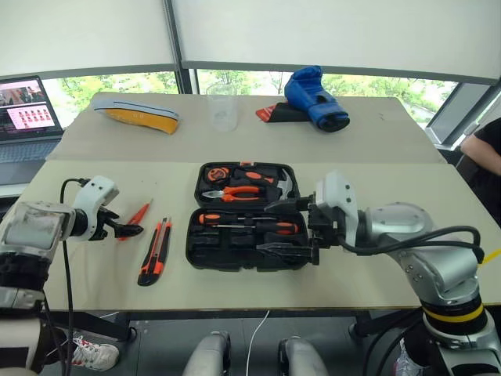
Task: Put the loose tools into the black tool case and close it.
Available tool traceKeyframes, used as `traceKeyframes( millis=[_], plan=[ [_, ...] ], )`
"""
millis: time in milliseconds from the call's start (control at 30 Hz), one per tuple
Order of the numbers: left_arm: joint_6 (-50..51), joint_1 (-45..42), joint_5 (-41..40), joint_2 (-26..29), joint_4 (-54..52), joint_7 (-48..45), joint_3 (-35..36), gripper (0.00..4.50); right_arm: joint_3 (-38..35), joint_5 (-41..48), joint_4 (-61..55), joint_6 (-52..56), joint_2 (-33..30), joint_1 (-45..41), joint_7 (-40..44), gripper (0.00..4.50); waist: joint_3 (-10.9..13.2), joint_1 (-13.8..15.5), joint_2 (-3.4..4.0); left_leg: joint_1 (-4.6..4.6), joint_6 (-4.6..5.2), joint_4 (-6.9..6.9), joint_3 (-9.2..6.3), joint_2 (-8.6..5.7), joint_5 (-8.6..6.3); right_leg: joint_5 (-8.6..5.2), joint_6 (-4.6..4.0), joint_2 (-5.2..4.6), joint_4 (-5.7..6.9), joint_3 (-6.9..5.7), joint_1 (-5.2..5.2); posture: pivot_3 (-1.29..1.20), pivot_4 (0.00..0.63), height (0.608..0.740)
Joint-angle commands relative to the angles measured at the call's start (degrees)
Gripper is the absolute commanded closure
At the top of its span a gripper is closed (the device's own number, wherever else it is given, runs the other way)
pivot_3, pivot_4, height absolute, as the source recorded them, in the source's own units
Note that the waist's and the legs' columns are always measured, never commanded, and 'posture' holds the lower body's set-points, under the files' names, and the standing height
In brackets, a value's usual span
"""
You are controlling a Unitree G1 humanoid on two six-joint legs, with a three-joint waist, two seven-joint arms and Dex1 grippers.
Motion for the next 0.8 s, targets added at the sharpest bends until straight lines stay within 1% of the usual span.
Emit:
traceKeyframes(
  millis=[33, 67, 100, 233, 300, 333, 367, 467, 567, 600, 667, 767, 800],
  plan=[
    [-2.37, -0.53, 2.90, -1.12, 5.01, -2.46, -3.36, 0.79, -2.35, 2.08, -3.25, 0.69, -1.12, -0.22, -1.77, 0.00, 0.00, 0.00, 0.00, 0.00, -0.02, 0.00, -0.02, 0.02, -0.01, -0.04, -0.10, -0.01, -0.01, 0.00, -0.01, 0.00, 0.150, 0.740],
    [-3.24, -0.69, 3.44, -1.28, 5.76, -2.86, -3.70, 1.17, -2.50, 2.43, -3.45, 0.77, -1.35, -0.20, -2.16, 0.00, -0.01, -0.01, 0.02, 0.00, -0.02, 0.02, -0.09, 0.06, -0.01, -0.10, -0.30, -0.05, -0.04, 0.00, 0.00, 0.00, 0.150, 0.740],
    [-3.61, -1.03, 3.79, -1.60, 6.56, -3.00, -3.76, 1.46, -2.66, 2.74, -3.59, 0.79, -1.57, -0.20, -2.45, 0.00, -0.02, -0.02, 0.02, 0.02, -0.03, 0.02, -0.11, 0.07, -0.02, -0.09, -0.32, -0.09, -0.04, 0.00, 0.00, 0.00, 0.150, 0.740],
    [-7.61, -2.60, 4.11, -3.27, 9.90, -2.03, -1.71, 2.97, -2.88, 2.83, -3.76, 0.50, -2.80, -0.01, -3.61, 0.00, -0.05, 0.06, 0.07, 0.08, -0.03, 0.02, -0.09, -0.02, -0.02, 0.01, -0.22, -0.37, -0.12, -0.02, 0.02, 0.00, 0.150, 0.740],
    [-9.10, -2.85, 3.09, -2.51, 8.79, -4.06, -0.26, 3.63, -2.70, 2.89, -3.68, 0.53, -3.58, 0.21, -4.05, 0.00, -0.06, 0.26, 0.06, 0.08, -0.03, 0.03, -0.09, -0.04, -0.02, 0.02, -0.20, -0.46, -0.13, -0.10, -0.03, 0.00, 0.150, 0.740],
    [-9.79, -2.82, 2.49, -1.96, 7.86, -5.25, 0.47, 3.89, -2.58, 2.85, -3.64, 0.46, -3.99, 0.37, -4.20, 0.00, -0.06, 0.30, 0.05, 0.08, -0.03, 0.04, -0.09, -0.04, -0.02, 0.03, -0.20, -0.47, -0.17, -0.12, -0.04, 0.00, 0.150, 0.740],
    [-10.71, -2.88, 1.13, -0.89, 5.48, -7.47, 1.73, 4.06, -3.02, 3.51, -3.50, 1.14, -4.31, 0.59, -4.50, 0.00, -0.05, 0.32, 0.05, 0.04, -0.03, 0.04, -0.09, -0.04, -0.02, 0.04, -0.19, -0.48, -0.21, -0.13, -0.04, 0.00, 0.150, 0.740],
    [-12.87, -2.53, -2.20, 0.75, -1.14, -12.92, 4.04, 4.06, -4.44, 5.83, -3.44, 2.45, -5.07, 1.06, -4.77, 0.00, 0.03, 0.41, -0.18, -0.13, -0.03, 0.06, -0.09, -0.05, -0.02, 0.06, -0.22, -0.48, -0.23, -0.13, -0.04, 0.00, 0.150, 0.740],
    [-19.06, -0.86, -5.95, 1.41, -12.11, -21.09, 4.18, 4.06, -5.41, 7.27, -4.61, 3.04, -6.94, 2.51, -4.01, 0.00, 0.03, 0.37, -0.21, -0.67, 0.02, 0.21, -0.09, -0.03, 0.01, 0.22, -0.41, -0.43, -0.22, -0.15, -0.34, 0.00, 0.150, 0.740],
    [-21.23, -0.48, -6.33, 1.25, -17.06, -24.95, 1.63, 4.06, -5.99, 7.46, -5.26, 3.16, -7.77, 3.52, -4.12, 0.00, 0.03, 0.40, -0.21, -0.73, 0.03, 0.30, -0.09, -0.03, 0.02, 0.41, -0.42, -0.43, -0.21, -0.15, -0.32, 0.00, 0.150, 0.740],
    [-22.89, -1.19, -5.53, -0.82, -21.88, -27.54, -2.40, 4.06, -7.25, 8.09, -6.46, 3.37, -8.93, 5.27, -4.44, 0.00, 0.02, 0.61, -0.20, -0.85, 0.11, 0.33, -0.08, -0.10, -0.02, 0.45, -0.23, -0.44, -0.34, -0.15, -0.30, 0.00, 0.150, 0.740],
    [-23.23, -3.03, -3.39, -3.62, -23.42, -29.19, -7.19, 4.06, -8.79, 9.15, -8.06, 3.73, -10.04, 7.48, -5.36, 0.00, 0.01, 0.74, -0.18, -0.83, 0.27, 0.39, -0.05, -0.14, -0.06, 0.38, -0.12, -0.44, -0.46, -0.11, -0.18, 0.00, 0.150, 0.740],
    [-23.73, -3.61, -2.39, -4.32, -23.05, -29.98, -8.89, 4.06, -9.29, 9.59, -8.63, 3.95, -10.23, 8.19, -5.85, 0.00, 0.02, 0.69, -0.19, -0.83, 0.51, 0.43, -0.04, -0.12, 0.09, 0.31, 0.00, -0.39, -0.46, -0.12, -0.16, 0.00, 0.150, 0.740]
  ],
)
